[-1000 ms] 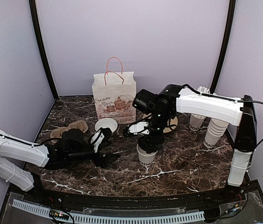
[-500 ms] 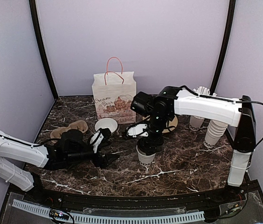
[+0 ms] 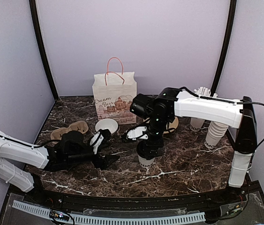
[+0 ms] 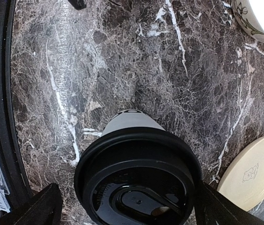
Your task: Pack the takeout coffee
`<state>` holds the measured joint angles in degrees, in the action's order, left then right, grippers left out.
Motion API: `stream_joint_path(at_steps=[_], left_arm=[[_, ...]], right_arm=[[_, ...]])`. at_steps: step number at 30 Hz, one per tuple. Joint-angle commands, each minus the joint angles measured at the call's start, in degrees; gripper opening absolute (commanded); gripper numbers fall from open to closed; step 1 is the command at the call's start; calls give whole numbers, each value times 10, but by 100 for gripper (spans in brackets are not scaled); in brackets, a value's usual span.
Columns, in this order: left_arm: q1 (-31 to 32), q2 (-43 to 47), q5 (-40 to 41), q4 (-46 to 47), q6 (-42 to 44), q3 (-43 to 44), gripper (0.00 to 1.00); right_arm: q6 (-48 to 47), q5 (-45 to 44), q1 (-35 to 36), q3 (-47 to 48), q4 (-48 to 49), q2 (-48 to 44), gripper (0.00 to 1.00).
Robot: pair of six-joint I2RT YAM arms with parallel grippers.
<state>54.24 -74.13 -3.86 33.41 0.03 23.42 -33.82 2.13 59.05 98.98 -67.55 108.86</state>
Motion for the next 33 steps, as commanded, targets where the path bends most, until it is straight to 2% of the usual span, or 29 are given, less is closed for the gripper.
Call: stream_joint_path(at_steps=[1, 5, 9, 13, 15, 19, 21, 23, 28, 33], left_arm=[[2, -12, 9, -28, -38, 31, 81], [2, -40, -8, -104, -108, 107, 81], [2, -67, -51, -134, -163, 167, 81], [2, -98, -67, -160, -206, 222, 81], [2, -114, -77, -175, -224, 247, 81], [2, -144, -90, -227, -243, 299, 80], [2, -154, -101, -237, -246, 310, 80], [2, -166, -102, -251, -249, 321, 80], [2, -190, -109, -257, -258, 334, 78], [2, -204, -114, -252, -264, 347, 75]], right_arm=[[6, 1, 5, 1, 0, -36, 99], [4, -13, -8, -16, 7, -67, 98], [6, 12, -43, -19, 2, -96, 98], [24, 92, -118, -37, 39, -131, 97], [48, 157, -171, -58, 68, -144, 88], [136, 306, -263, -128, 135, -144, 56], [169, 367, -293, -167, 156, -135, 46], [167, 400, -306, -189, 154, -122, 45], [150, 472, -310, -219, 151, -100, 51], [143, 501, -310, -218, 146, -85, 57]])
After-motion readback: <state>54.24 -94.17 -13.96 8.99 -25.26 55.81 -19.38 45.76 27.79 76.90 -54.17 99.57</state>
